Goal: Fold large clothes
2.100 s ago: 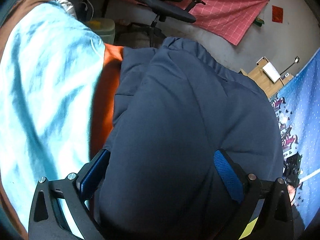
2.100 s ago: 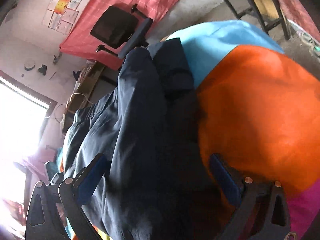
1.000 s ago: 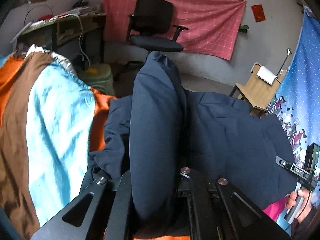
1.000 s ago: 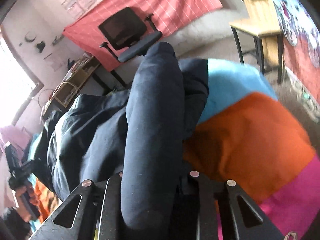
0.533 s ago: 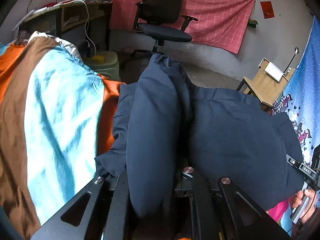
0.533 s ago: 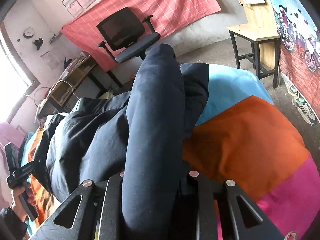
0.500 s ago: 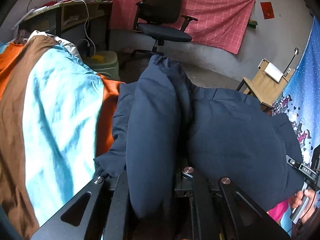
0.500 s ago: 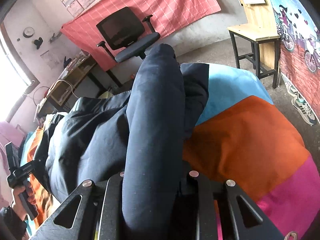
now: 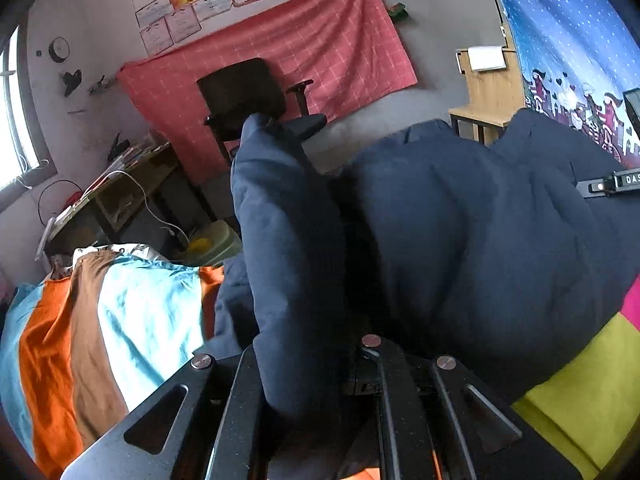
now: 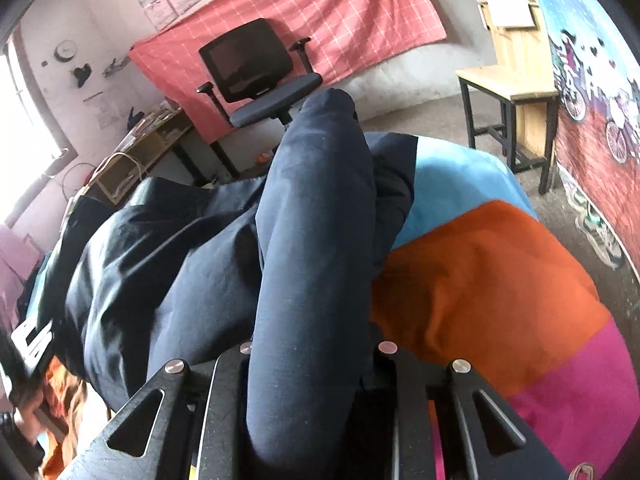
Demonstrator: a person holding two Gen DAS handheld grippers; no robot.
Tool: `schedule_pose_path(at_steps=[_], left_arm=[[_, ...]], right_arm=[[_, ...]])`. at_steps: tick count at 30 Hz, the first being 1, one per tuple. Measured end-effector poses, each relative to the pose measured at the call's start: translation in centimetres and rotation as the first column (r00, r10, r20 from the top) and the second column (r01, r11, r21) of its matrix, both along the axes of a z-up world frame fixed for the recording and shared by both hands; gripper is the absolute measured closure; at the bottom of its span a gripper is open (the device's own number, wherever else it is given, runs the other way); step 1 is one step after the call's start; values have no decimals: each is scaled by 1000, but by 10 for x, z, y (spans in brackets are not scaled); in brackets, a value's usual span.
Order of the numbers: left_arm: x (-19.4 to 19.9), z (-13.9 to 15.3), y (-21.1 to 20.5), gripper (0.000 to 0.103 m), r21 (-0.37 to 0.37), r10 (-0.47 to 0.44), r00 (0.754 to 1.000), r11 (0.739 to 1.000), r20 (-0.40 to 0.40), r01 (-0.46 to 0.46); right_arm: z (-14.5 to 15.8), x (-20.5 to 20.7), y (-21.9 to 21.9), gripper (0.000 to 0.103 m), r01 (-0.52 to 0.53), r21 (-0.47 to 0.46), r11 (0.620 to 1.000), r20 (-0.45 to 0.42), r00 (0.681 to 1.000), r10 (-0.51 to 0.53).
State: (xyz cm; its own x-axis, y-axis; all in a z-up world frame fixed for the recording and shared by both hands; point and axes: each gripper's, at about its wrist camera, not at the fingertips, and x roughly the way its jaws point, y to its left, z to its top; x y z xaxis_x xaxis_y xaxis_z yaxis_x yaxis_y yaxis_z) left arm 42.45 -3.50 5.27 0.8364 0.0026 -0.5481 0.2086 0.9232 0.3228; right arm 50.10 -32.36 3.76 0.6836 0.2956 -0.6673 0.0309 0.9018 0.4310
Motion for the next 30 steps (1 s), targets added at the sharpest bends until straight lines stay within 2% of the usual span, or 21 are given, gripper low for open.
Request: schedule_pose_path(at_steps=[4,6,8,11,14,16,18,19,21,24,25,27,29,30], left_arm=[[-2,-4,-1,98,25,7,1000,1000,2,-7],[2,-4,4,98,12,8,1000,1000,-6,-8],[12,-4,18,98,-25,27,999,999,-29,-28],[39,-5,53,94,-163,69,989,982,-130,-90],[65,-14,91,77,-296,79,969,943,-236,-150],[81,-25,109,47,-347,84,948,917,-308,-195],[94,-35,124,35,-404,59,928,889,-368,-216],[101,-40,131,28,-442,45,917,866,-397,-234],[112,-47,143,20,-497,24,898,826,-439,-265],[125,-60,157,4,-530,3,873,794,-487,-298],[129,-66,162,2,-549,-9,860,773,-510,-318],[134,-68,170,2,-583,-17,856,739,-517,-337],[135,-69,174,5,-597,-29,854,727,-520,-339],[134,-68,175,17,-606,-37,855,722,-517,-335]], right_arm=[[-3,-4,0,81,18,-1,1000,5,1000,-18],[-6,-4,0,81,26,-6,1000,-1,1000,-26],[-7,-4,-1,81,33,-1,999,-3,999,-33],[-6,-3,-1,81,33,-2,999,-12,999,-33],[-3,-1,1,80,27,-1,1000,-16,999,-27],[-5,0,1,80,28,6,1000,-22,999,-28],[-8,1,-1,79,26,14,1000,-28,999,-25],[-9,2,-3,79,24,21,999,-33,999,-23],[-11,3,-4,78,22,32,999,-38,999,-21],[-14,5,-5,77,20,37,999,-53,998,-18],[-15,6,-5,76,16,35,999,-61,998,-14],[-20,9,-6,74,9,35,999,-77,997,-7],[-25,11,-9,72,19,63,998,-96,995,-13],[-29,12,-12,71,27,94,995,-109,994,-17]])
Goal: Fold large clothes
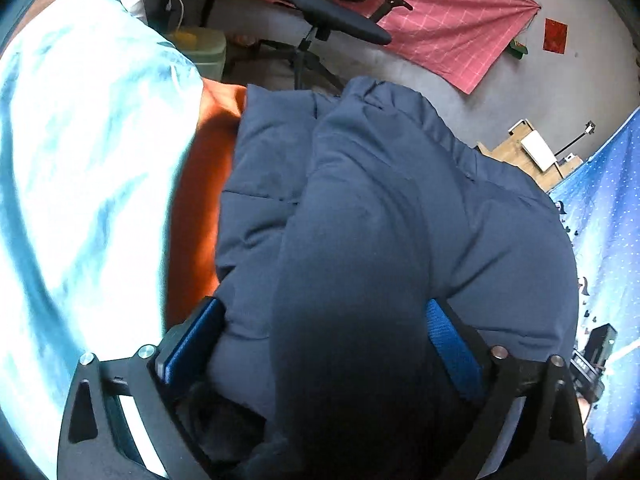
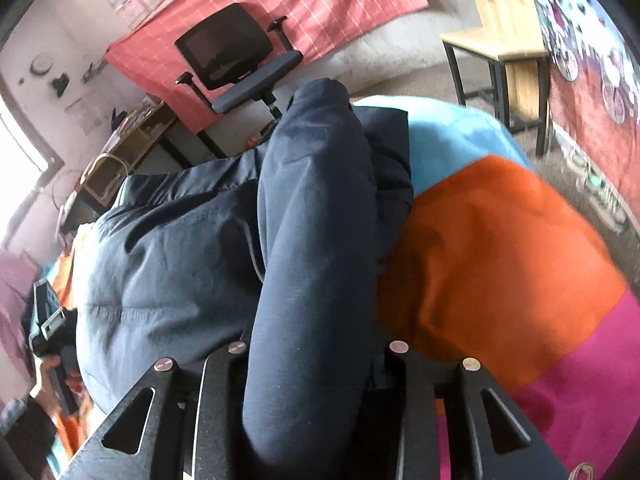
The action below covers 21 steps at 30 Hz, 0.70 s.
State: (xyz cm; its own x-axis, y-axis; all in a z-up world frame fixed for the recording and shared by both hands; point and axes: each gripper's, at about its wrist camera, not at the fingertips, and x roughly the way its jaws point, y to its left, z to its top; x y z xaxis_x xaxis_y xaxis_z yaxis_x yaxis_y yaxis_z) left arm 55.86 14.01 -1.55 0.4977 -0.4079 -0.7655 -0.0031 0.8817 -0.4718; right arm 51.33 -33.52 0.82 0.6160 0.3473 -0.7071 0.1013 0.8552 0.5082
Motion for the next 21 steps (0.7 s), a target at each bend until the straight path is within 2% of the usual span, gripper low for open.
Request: schedule_pose_path(at_steps=[1,2,3,4,5,7,10,12,16,21], left_arm=[[-2,4,1,41,-31,-5,1000,1000,20,6],[-4,8,0,51,-54,-7,999,998,37,9],[-8,15,0,66,-63,-4,998,998,58,8],[-11,22,-2,75,-51,-7,996,999,83,12],[-13,29,-4,78,-25,-8,995,1000,99,10],[-24,43,-17,89,53,-5,990,999,140,-2],[-40,64,-39,96,170,-13,979,985,206,-23],[-51,77,-52,97,212,-13,971,977,238,-39],[-75,102,-63,98,200,-1,961,978,277,-57],[-104,122,-71,98,200,-19,956,979,293,-41]], right_arm=[[-4,1,-3,70,10,32,999,-13,1000,-10],[-7,1,-7,70,23,65,998,-20,1000,-22],[-9,1,-9,70,31,87,996,-24,999,-29],[-10,0,-11,70,39,106,994,-27,999,-36],[-9,0,-12,70,41,105,994,-27,999,-39],[-2,-1,-6,73,29,54,998,-15,999,-28],[11,-4,7,78,27,-27,999,13,1000,-27],[24,-9,16,81,21,-92,996,52,999,-16],[54,-21,35,83,3,-188,982,120,993,20],[88,-36,49,84,-19,-247,969,174,983,63]])
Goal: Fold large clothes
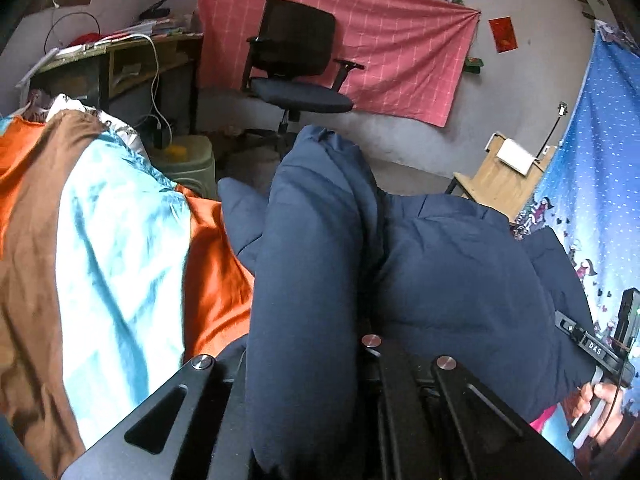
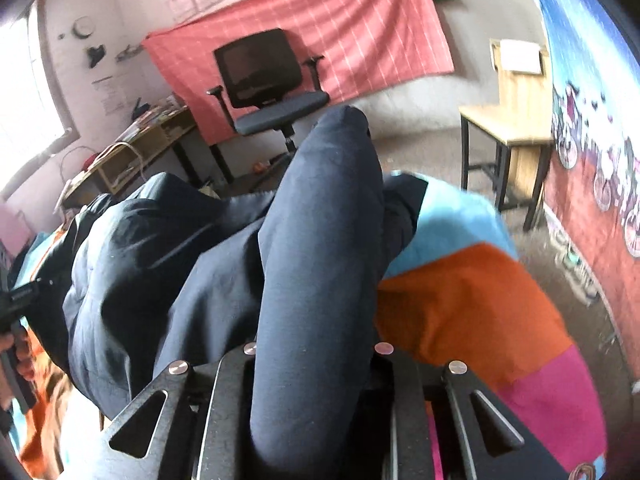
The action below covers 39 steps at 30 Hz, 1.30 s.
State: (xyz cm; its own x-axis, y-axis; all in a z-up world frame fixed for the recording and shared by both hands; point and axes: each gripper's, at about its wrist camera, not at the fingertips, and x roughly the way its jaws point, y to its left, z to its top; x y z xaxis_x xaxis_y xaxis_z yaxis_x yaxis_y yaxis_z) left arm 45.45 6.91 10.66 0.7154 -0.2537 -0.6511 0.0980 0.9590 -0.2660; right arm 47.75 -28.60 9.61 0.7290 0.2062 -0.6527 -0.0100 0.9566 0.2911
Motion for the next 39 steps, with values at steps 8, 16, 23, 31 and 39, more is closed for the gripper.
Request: schedule_pose_path(at_steps=[8,16,23,31,39], left_arm=[[-64,30,-2,98,-40,-9,1000,999,-8,8],[-126,8,10,98,-38,-26,999,999,-35,25],[-127,-32,8,94,-8,14,995,1000,-94,-14],[-131,-46,15,60,18,99,986,995,-137,-98],[-151,-28,19,32,82,262,965,962,-12,-260]], right_arm=[[44,-47,9,84,-68,-43,997,53,996,70],[46,-107,18,85,-141,-59,988,30,989,143],[-6,-112,12,81,-95,-73,993,-67,994,90],[-38,-114,-7,46,-20,-61,998,-133,991,11],[-33,-126,-13,10,67,-122,990,-92,993,-78]])
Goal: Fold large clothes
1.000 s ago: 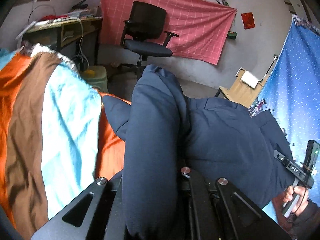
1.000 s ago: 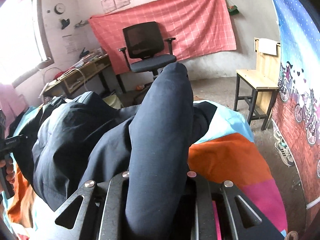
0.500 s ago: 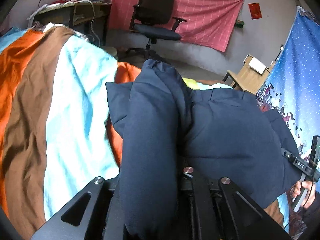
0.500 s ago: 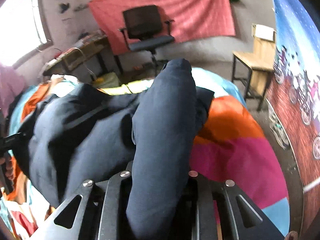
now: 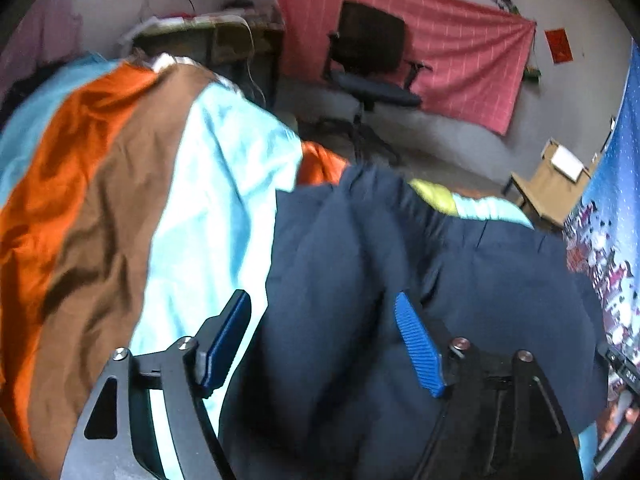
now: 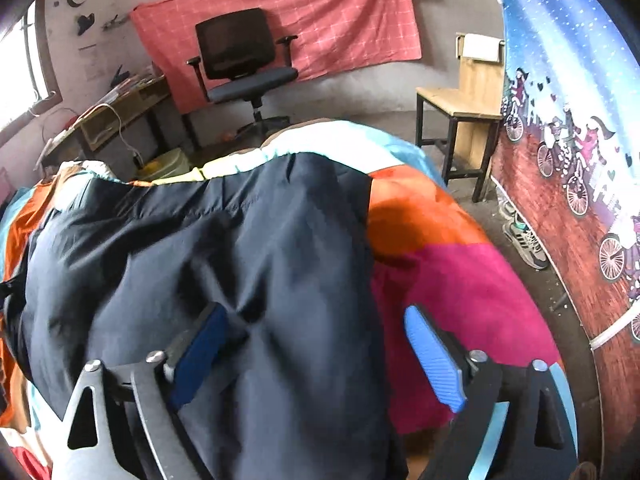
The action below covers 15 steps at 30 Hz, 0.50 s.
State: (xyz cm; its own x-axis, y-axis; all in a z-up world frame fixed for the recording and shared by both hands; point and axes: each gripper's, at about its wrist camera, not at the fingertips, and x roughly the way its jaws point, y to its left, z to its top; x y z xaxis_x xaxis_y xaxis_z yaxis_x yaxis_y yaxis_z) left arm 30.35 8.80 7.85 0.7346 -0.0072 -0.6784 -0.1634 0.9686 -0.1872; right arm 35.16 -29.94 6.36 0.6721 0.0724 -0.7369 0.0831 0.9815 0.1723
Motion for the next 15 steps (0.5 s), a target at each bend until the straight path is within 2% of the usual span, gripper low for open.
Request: schedule_pose_path(at_steps=[5,7,9,12,15], left_arm=[[-32,22,-14,27,42,9,991,999,131,-14],[-50,31,-27,13,68,-14,981,998,191,1],[-64,39,-42,6,89,-45,970,996,237,25],[-80,44,-62,5,105,-104,960,991,259,79],[-94,44,-82,2,126,-136,960,986,243,108]], right_arm=[[17,-19,10,4,10,-24,1000,75,997,-9],[29,-35,18,0,17,-33,999,142,990,-12],[39,-49,26,0,19,-51,999,196,981,-8],[48,-67,36,0,10,-64,998,239,971,6],[55,-85,46,0,15,-65,998,260,966,3]])
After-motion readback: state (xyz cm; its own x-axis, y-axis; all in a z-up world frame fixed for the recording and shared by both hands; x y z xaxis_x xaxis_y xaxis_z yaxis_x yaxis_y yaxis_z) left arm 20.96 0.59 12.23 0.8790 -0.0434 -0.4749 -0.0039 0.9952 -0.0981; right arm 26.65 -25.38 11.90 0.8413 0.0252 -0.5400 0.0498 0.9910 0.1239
